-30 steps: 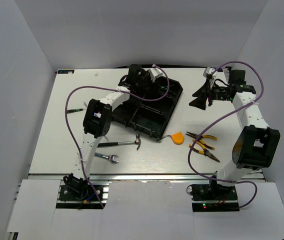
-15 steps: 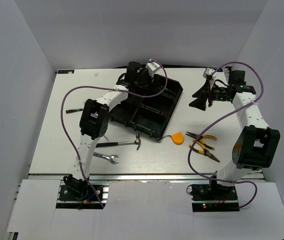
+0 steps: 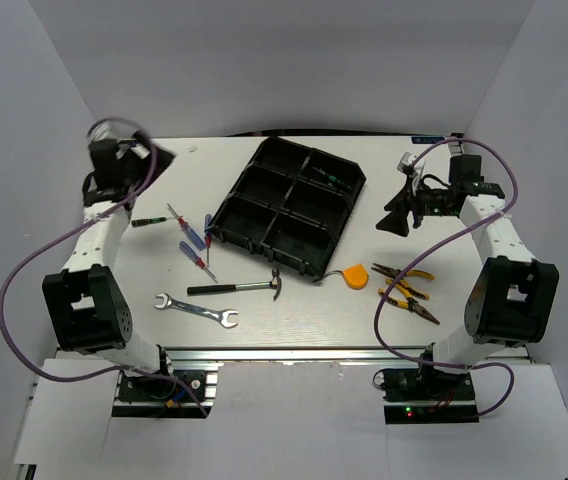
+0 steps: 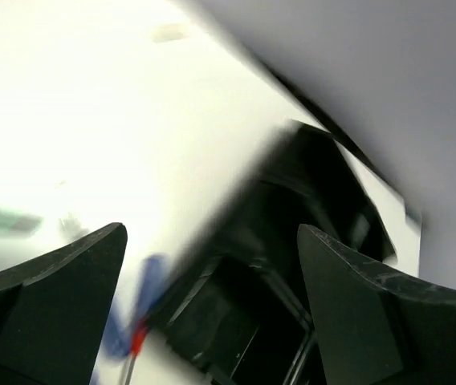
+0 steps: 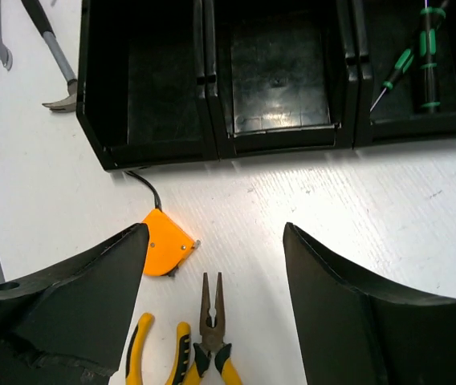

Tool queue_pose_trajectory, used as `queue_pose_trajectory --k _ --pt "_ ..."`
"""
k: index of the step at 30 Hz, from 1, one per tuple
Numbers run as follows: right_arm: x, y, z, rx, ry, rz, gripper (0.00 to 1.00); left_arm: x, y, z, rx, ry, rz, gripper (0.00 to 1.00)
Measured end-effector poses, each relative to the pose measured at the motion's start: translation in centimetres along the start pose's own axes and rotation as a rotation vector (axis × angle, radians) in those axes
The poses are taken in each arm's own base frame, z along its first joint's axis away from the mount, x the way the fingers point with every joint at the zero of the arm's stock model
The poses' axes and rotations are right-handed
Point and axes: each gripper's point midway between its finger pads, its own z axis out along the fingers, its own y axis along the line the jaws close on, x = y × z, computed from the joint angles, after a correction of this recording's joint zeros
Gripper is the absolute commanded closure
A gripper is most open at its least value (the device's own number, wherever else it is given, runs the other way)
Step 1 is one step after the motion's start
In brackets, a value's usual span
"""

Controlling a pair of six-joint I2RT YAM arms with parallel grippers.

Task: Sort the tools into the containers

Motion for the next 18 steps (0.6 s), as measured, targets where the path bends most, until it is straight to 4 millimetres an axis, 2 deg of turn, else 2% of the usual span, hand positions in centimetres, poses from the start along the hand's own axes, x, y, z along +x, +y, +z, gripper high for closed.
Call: queue_pose_trajectory --k 2,3,5,8,11,14,18 --pt "0.4 -0.1 0.2 0.013 0.02 0.011 0.25 0.5 6.9 -1.5 -0.204 0.008 -0.198 0.06" --pt "0.4 -0.3 0.2 0.022 0.027 0.012 0.25 1.6 9.4 -2.0 -0.291 0.029 -0.284 0.13" --pt "0.4 -0.6 0.4 0.04 0.036 0.012 0.25 4.3 12.9 -2.8 -0.441 0.086 -0.428 0.17" --pt "0.4 -1.1 0.4 0.062 0.046 0.019 0.25 7.5 15.7 -3.0 -0.594 0.152 -0.555 0.21" --pt "0.5 -1.5 0.3 0.082 0.055 0.021 0.25 9.8 18.0 -2.9 -0.733 0.186 -0.652 0.24" --pt "0.6 -1.7 0.3 0.093 0.061 0.027 0.25 9.9 19.6 -1.5 -0.825 0.189 -0.711 0.31" --pt "0.8 -1.9 0.3 0.107 0.068 0.035 0.25 9.1 21.2 0.5 -0.897 0.148 -0.755 0.32"
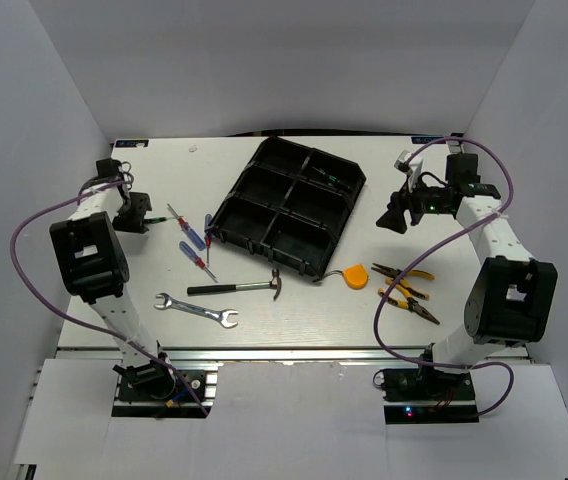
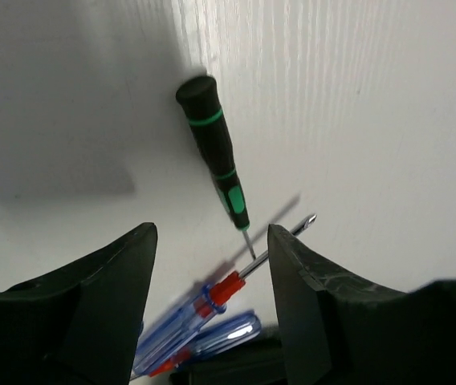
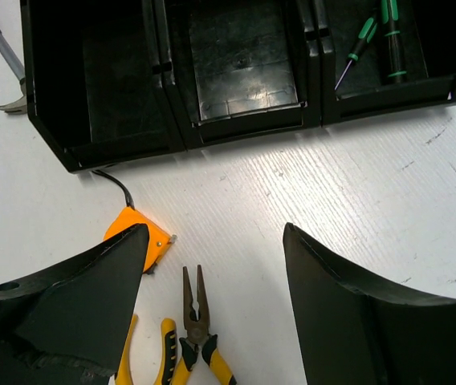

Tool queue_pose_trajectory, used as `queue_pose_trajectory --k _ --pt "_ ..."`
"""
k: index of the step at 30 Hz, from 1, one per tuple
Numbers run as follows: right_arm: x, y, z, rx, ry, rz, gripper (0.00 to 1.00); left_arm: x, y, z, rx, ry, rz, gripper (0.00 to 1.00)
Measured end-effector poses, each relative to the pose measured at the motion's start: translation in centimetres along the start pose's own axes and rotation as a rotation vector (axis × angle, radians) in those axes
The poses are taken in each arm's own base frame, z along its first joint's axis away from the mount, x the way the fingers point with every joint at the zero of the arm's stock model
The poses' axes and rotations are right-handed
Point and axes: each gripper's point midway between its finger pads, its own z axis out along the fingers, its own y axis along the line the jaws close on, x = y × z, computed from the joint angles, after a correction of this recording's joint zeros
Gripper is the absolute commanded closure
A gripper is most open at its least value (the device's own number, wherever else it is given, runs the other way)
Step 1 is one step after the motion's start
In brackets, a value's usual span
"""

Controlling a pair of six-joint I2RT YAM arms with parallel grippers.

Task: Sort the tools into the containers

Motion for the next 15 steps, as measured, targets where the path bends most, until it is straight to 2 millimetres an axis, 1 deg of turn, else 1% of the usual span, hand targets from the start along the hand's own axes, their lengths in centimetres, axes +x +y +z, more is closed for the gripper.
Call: queue_pose_trajectory --k 5,7,10,11,12,15 --pt "0.9 0.1 0.3 0.003 0.012 0.03 0.25 -1.0 -0.6 1.3 -0.047 -0.034 -0.042 0.35" --pt "1.2 0.2 0.3 0.003 0.018 0.039 0.25 -1.3 -1.1 1.9 -0.055 -0.04 -0.051 0.39" --pt "1.3 0.0 0.3 0.011 0.022 0.04 0.25 -1.4 -1.3 3.1 -0.072 -0.04 -0.061 0.42" --pt "1.3 0.0 0.3 0.013 0.024 0.04 0.25 -1.4 -1.2 3.6 -0.082 -0.039 -0.063 0.48" --pt "1.3 0.0 0.3 0.016 0.026 0.041 0.25 -1.3 -1.0 4.0 -0.091 -0.038 -0.065 0.51" --pt "1.3 -0.1 0.3 0.02 0.028 0.043 0.25 -1.4 -1.2 4.2 -0.098 -0.037 -0.07 0.57"
